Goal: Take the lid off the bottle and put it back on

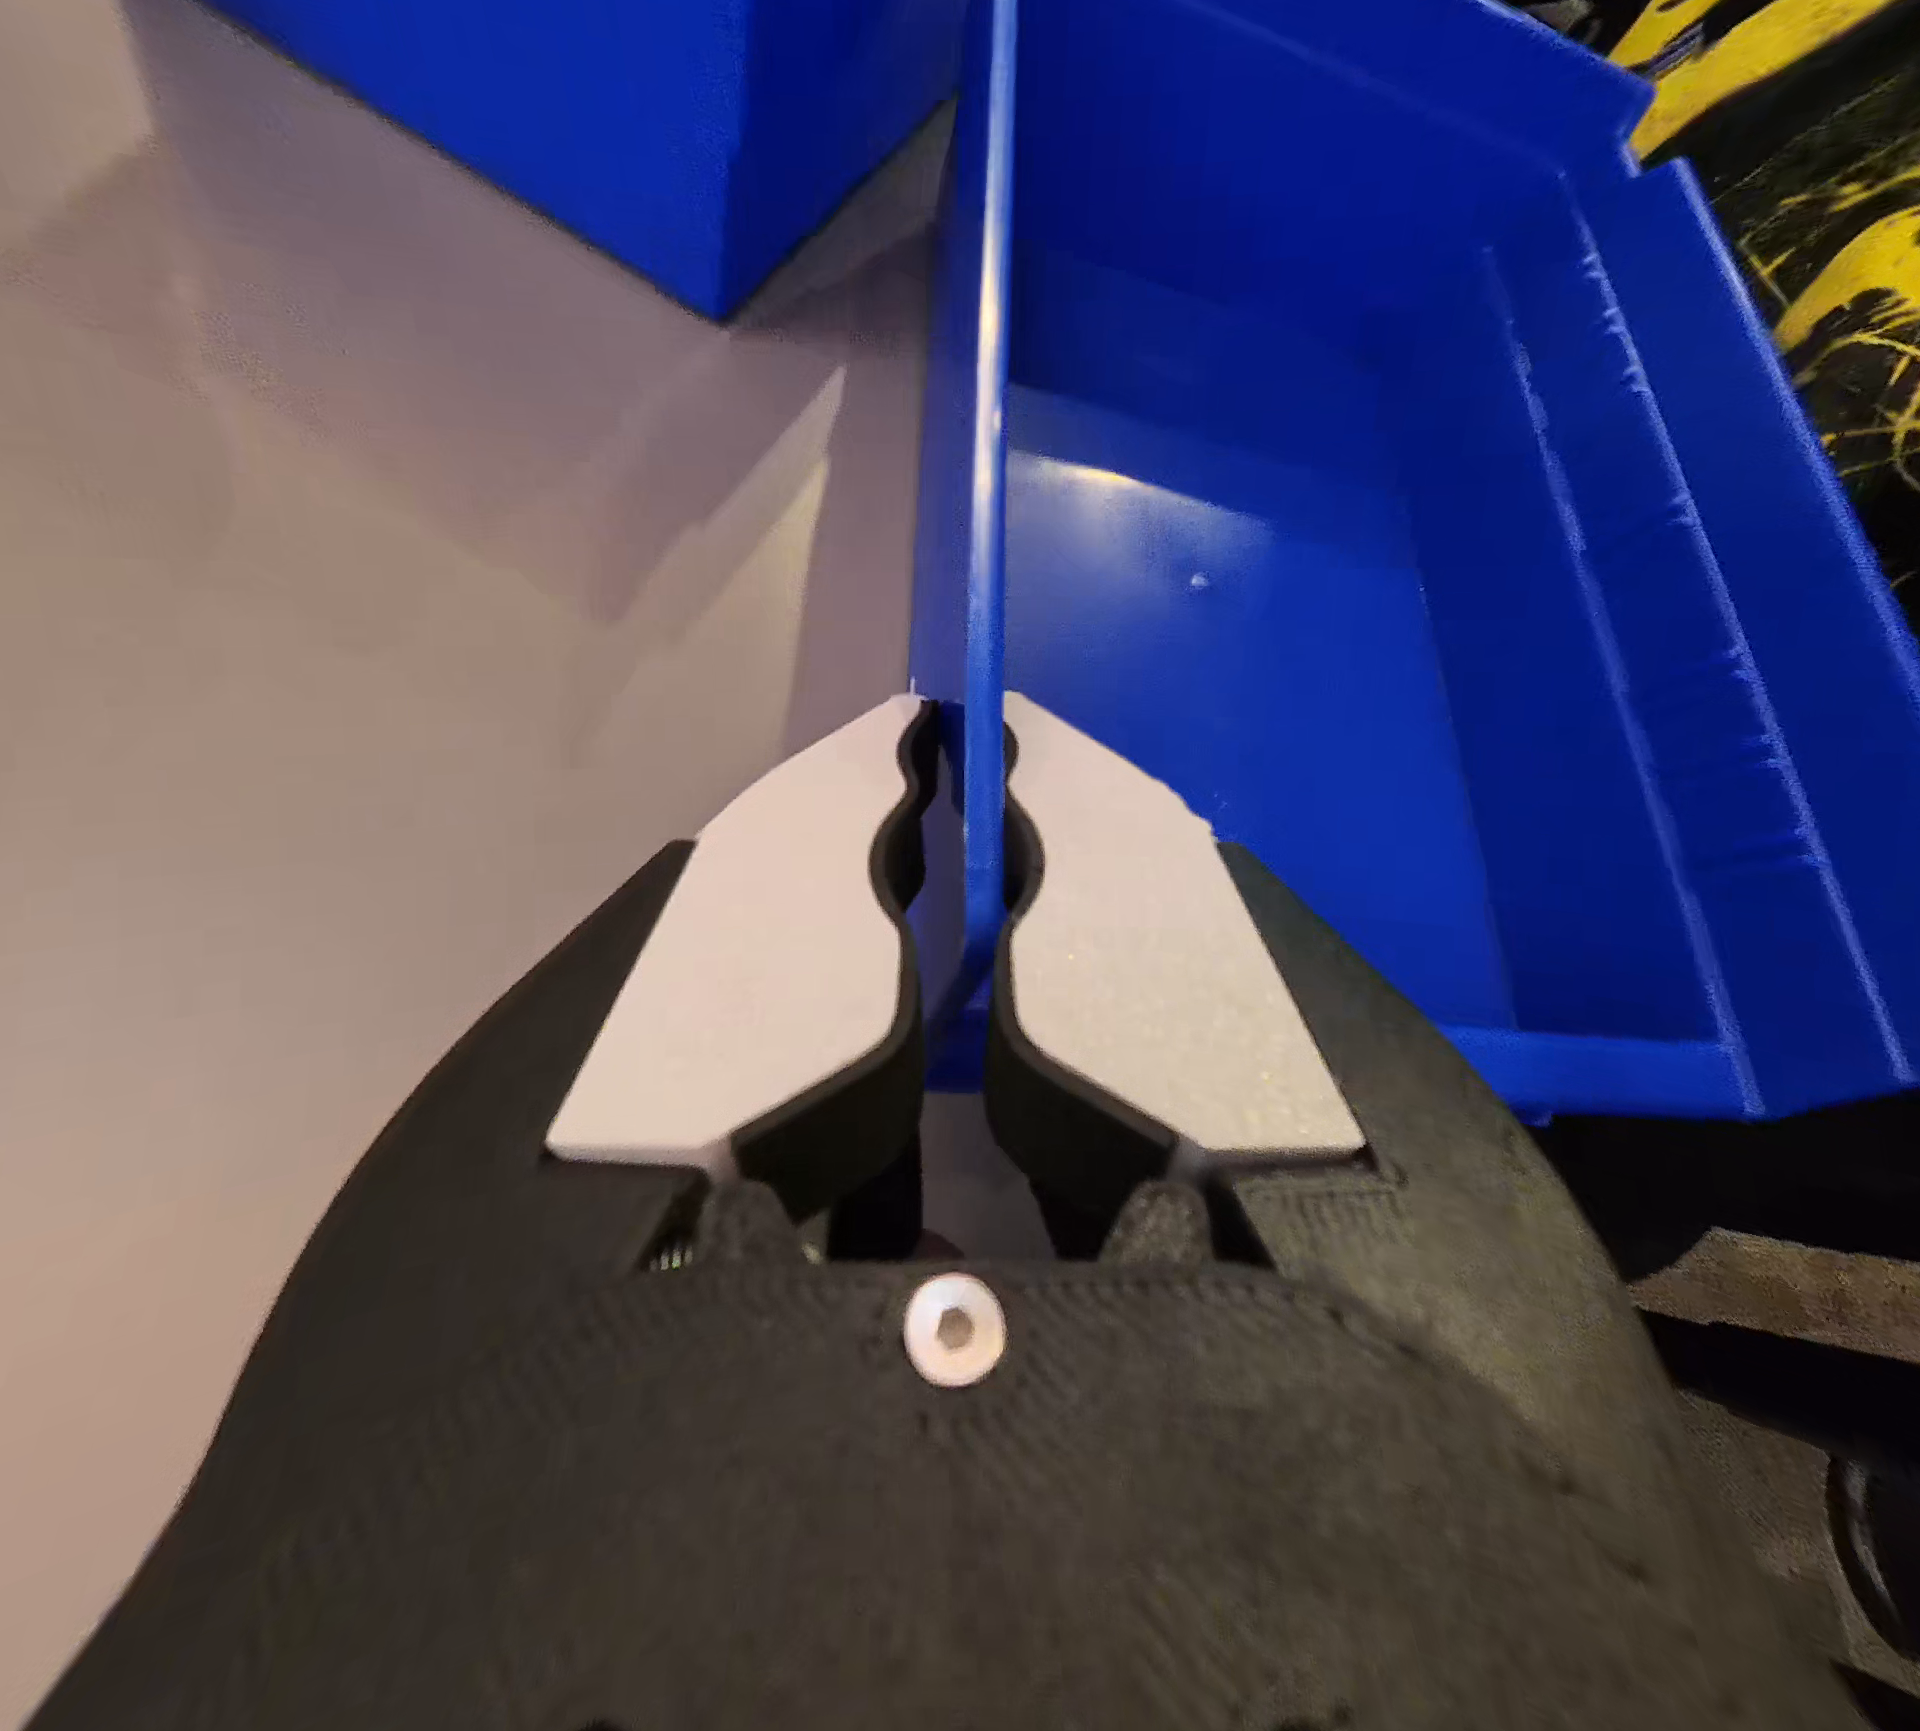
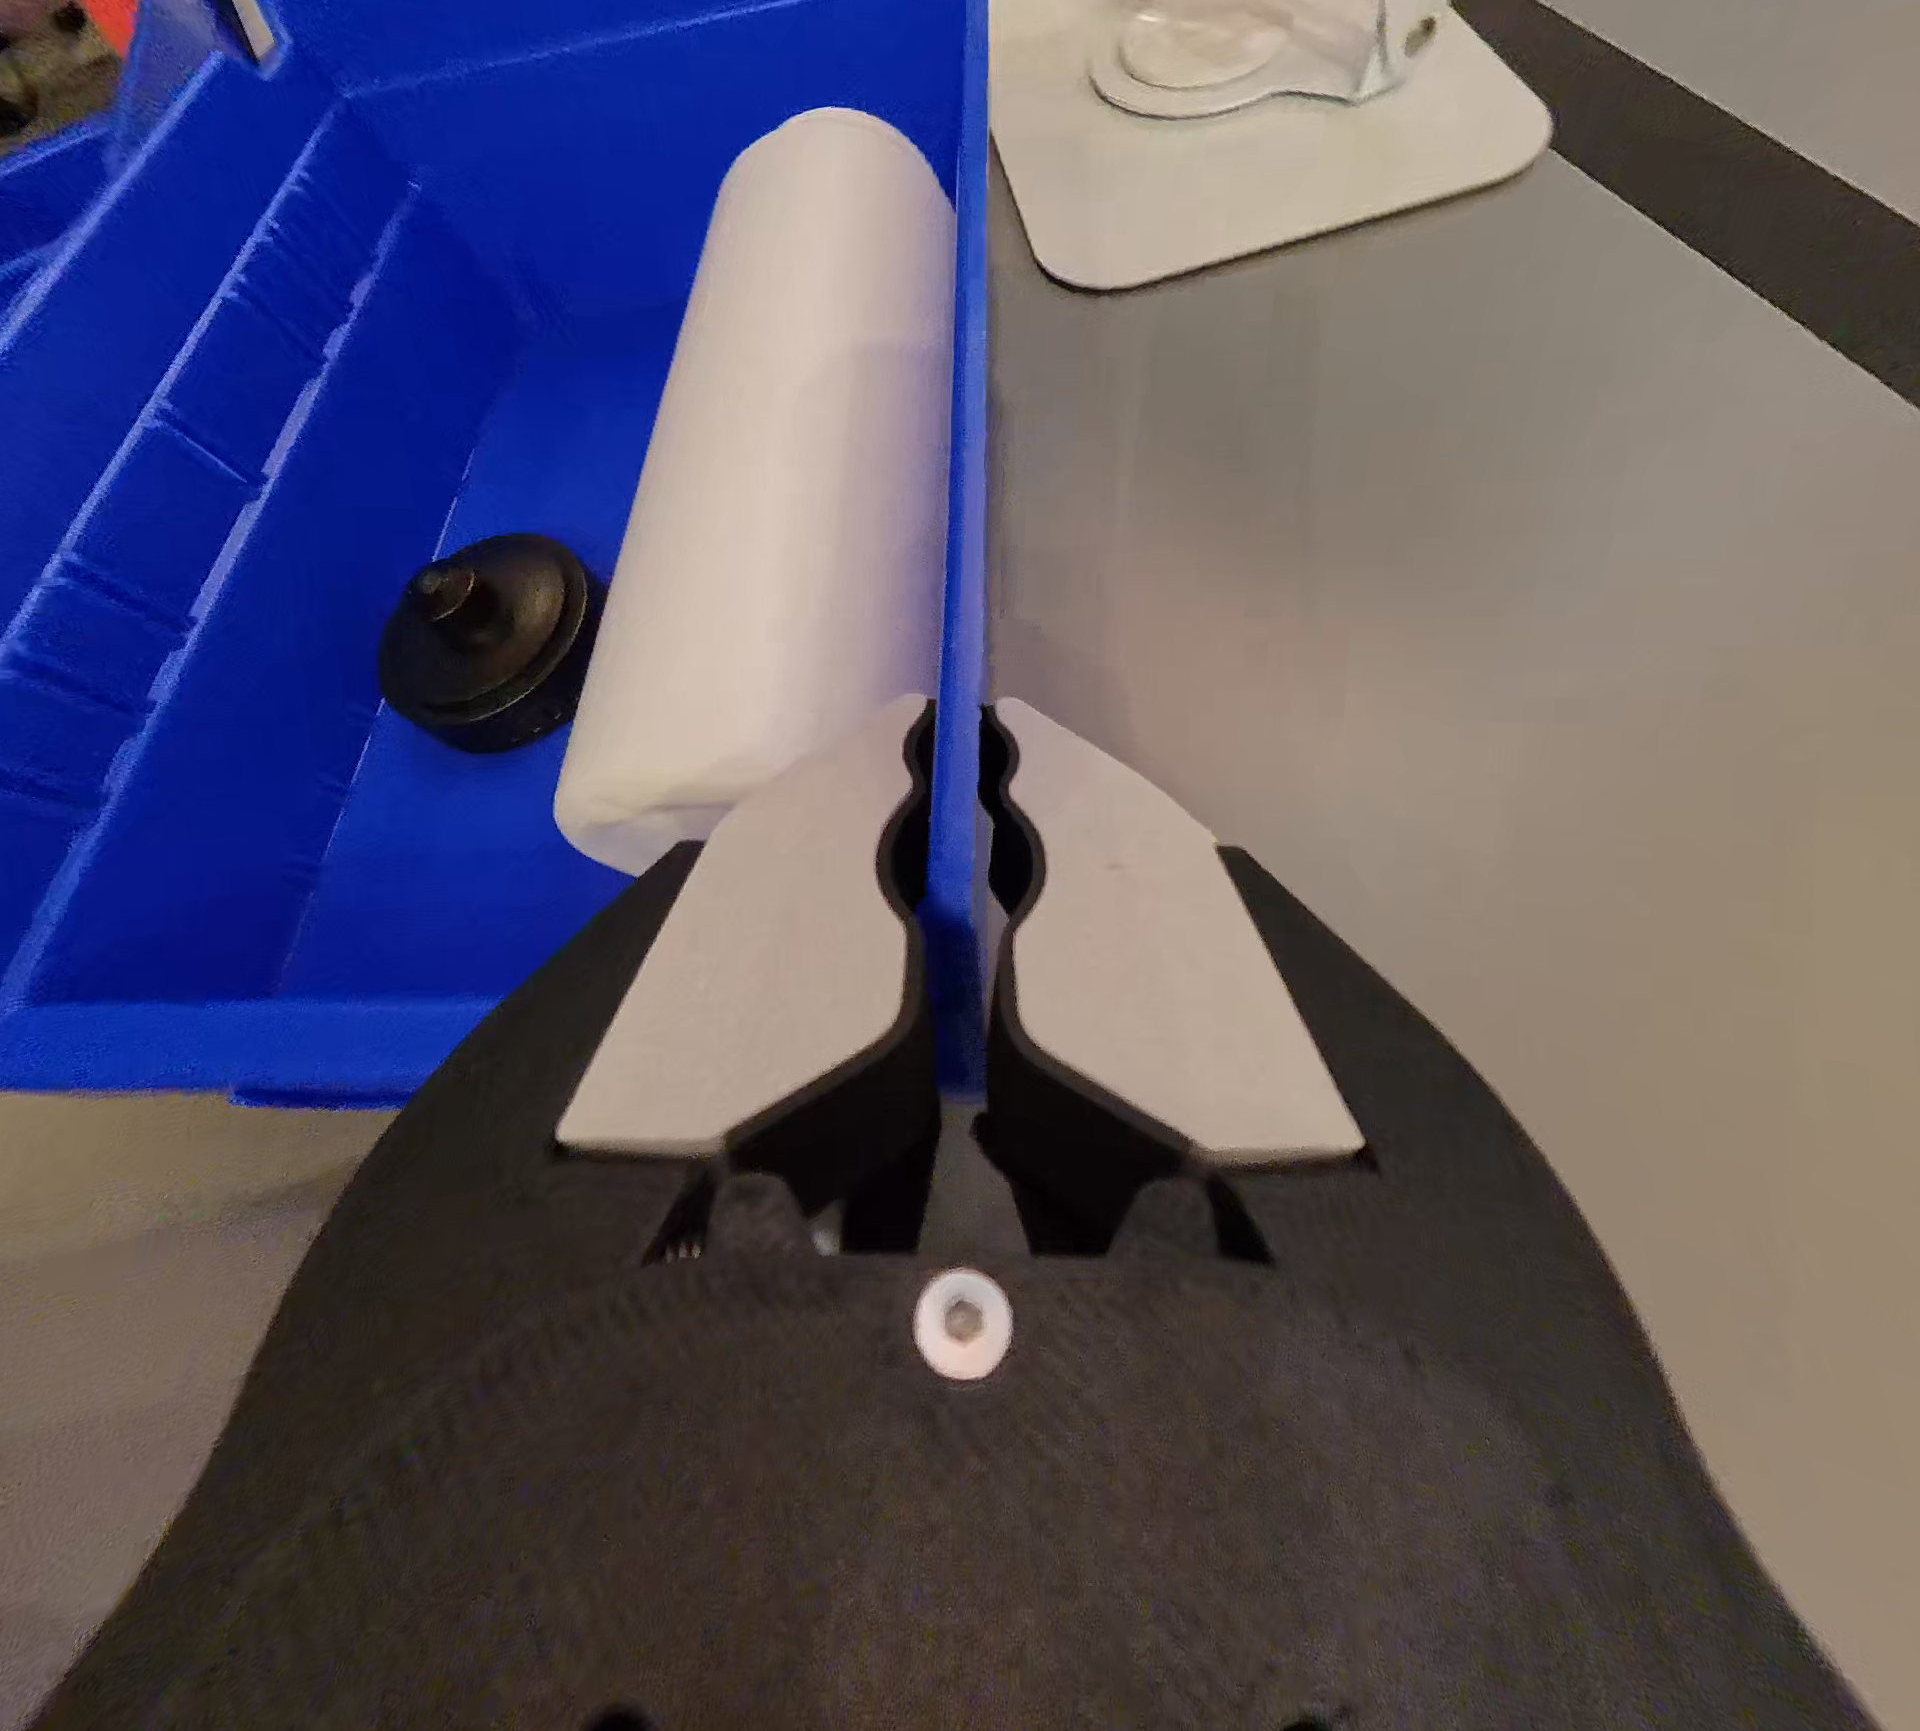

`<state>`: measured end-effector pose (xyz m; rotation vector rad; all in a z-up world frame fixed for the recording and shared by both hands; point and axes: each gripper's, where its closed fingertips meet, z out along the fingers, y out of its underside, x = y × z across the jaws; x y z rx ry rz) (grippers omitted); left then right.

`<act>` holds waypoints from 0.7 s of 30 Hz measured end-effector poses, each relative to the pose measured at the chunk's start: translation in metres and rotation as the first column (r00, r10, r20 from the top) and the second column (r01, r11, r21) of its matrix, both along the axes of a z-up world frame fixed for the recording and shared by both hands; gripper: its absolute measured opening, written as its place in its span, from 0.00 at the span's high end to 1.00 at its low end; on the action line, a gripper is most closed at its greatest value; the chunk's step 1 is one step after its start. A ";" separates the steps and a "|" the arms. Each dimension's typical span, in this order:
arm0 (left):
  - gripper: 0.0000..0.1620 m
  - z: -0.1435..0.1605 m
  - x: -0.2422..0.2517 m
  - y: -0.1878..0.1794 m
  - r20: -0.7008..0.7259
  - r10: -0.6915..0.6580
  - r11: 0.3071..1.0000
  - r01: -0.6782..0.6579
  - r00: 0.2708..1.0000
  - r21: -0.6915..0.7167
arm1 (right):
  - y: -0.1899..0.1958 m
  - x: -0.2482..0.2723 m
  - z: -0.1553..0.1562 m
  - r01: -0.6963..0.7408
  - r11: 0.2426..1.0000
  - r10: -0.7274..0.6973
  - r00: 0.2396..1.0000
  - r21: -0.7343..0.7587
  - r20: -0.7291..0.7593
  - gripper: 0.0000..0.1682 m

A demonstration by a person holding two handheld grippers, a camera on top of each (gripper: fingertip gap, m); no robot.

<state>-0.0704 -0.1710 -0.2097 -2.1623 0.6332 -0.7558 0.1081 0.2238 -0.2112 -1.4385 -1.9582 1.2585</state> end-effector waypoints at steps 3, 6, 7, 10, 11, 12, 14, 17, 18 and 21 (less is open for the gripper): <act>0.95 0.000 0.005 0.008 -0.016 -0.008 1.000 0.008 1.000 0.015 | -0.008 -0.029 0.000 -0.027 1.000 0.027 1.000 0.005 0.001 0.96; 0.95 0.000 0.011 0.016 -0.005 -0.006 1.000 0.006 1.000 0.021 | -0.016 -0.061 0.000 -0.051 0.999 0.051 0.999 0.001 0.003 0.96; 0.95 0.000 0.014 0.019 0.000 -0.006 1.000 0.006 1.000 0.026 | -0.020 -0.074 0.000 -0.056 0.998 0.056 0.998 -0.001 0.005 0.96; 0.93 -0.001 0.018 0.026 0.028 0.002 1.000 -0.001 1.000 -0.010 | -0.032 -0.108 -0.002 -0.027 0.999 0.026 0.999 0.020 0.047 0.92; 0.86 -0.005 0.016 0.026 0.014 0.008 0.999 -0.007 1.000 -0.054 | -0.036 -0.115 -0.001 -0.019 0.999 0.016 0.998 0.036 0.060 0.84; 0.79 -0.007 0.014 0.022 0.007 0.002 0.996 -0.001 1.000 -0.092 | -0.037 -0.120 0.004 0.012 0.999 -0.015 0.998 0.048 0.055 0.77; 0.68 0.000 0.007 0.017 0.016 0.021 0.993 -0.019 1.000 -0.118 | -0.036 -0.119 0.025 0.092 0.994 -0.093 0.996 0.064 0.010 0.73; 0.65 0.032 -0.014 0.019 0.037 0.116 0.992 -0.114 0.993 -0.046 | -0.038 -0.091 0.052 0.185 0.969 -0.185 0.983 0.166 -0.011 0.69; 0.63 0.044 -0.022 0.024 0.044 0.156 0.988 -0.155 0.987 -0.018 | -0.044 -0.077 0.061 0.192 0.960 -0.193 0.981 0.204 -0.015 0.75; 0.61 0.068 -0.045 0.048 0.006 0.295 0.955 -0.295 0.956 0.034 | -0.065 -0.039 0.082 0.246 0.930 -0.251 0.968 0.273 -0.019 0.76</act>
